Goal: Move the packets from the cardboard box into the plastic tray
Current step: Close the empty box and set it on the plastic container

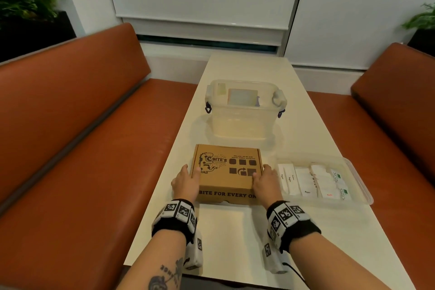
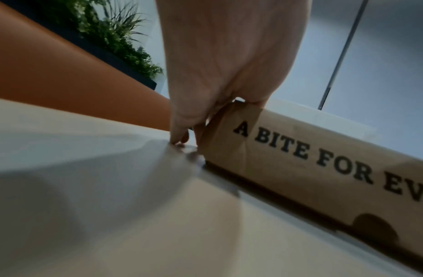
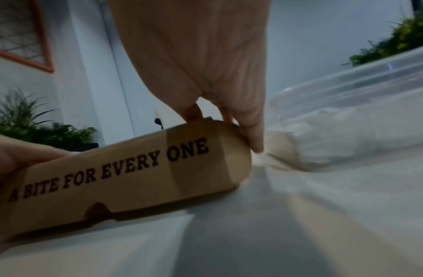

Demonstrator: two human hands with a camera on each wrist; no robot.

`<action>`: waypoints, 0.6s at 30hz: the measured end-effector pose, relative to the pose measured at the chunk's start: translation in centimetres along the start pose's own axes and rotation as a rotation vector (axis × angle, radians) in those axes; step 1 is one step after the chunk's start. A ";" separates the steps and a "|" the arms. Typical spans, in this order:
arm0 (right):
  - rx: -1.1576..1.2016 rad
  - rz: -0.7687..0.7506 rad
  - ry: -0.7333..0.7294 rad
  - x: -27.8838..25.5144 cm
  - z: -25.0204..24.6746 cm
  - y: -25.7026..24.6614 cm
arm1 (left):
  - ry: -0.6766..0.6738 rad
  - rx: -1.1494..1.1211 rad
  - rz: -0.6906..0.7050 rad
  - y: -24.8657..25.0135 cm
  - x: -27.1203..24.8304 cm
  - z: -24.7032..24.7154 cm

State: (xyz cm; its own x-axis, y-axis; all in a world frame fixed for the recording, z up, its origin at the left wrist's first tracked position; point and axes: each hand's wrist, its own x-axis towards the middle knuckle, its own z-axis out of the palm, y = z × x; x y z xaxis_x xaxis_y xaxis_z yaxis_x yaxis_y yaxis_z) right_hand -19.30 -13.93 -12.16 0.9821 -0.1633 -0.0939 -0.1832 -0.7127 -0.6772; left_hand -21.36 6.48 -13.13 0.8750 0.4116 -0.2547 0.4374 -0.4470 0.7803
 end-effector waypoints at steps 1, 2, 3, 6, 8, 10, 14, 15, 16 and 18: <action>-0.003 0.035 0.000 0.0 0.1 -0.2 | -0.001 0.046 -0.007 0.1 0.1 0.0; -0.001 0.071 -0.005 0.0 0.1 -0.4 | -0.011 0.068 -0.010 0.2 0.2 0.0; 0.000 0.103 -0.022 0.1 0.1 -0.7 | -0.026 0.073 -0.006 0.4 0.2 0.0; -0.013 0.136 -0.086 0.3 -0.1 -1.3 | -0.060 0.032 0.020 0.9 0.3 0.2; -0.051 0.115 -0.121 0.4 -0.1 -1.4 | -0.071 -0.026 0.032 1.0 0.4 0.3; -0.076 0.102 -0.152 0.4 -0.2 -1.4 | -0.081 -0.065 0.046 1.0 0.4 0.3; 0.075 0.130 -0.176 0.4 -0.5 -1.3 | -0.082 -0.114 0.066 0.6 0.6 0.3; 0.103 0.125 -0.188 0.4 -0.6 -1.3 | -0.080 -0.133 0.063 0.5 0.6 0.3; 0.135 0.115 -0.200 0.3 -0.7 -1.2 | -0.074 -0.156 0.055 0.4 0.6 0.2; 0.179 0.067 -0.213 -0.2 -0.8 -1.5 | -0.041 -0.216 0.036 0.2 0.5 0.0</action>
State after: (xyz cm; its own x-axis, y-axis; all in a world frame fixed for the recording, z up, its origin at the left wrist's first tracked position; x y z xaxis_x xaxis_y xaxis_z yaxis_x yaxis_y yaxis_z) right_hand -19.22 -13.40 -10.55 0.9586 -0.0454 -0.2810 -0.2559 -0.5701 -0.7807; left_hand -20.82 6.56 -13.08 0.8990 0.3638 -0.2437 0.3548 -0.2788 0.8924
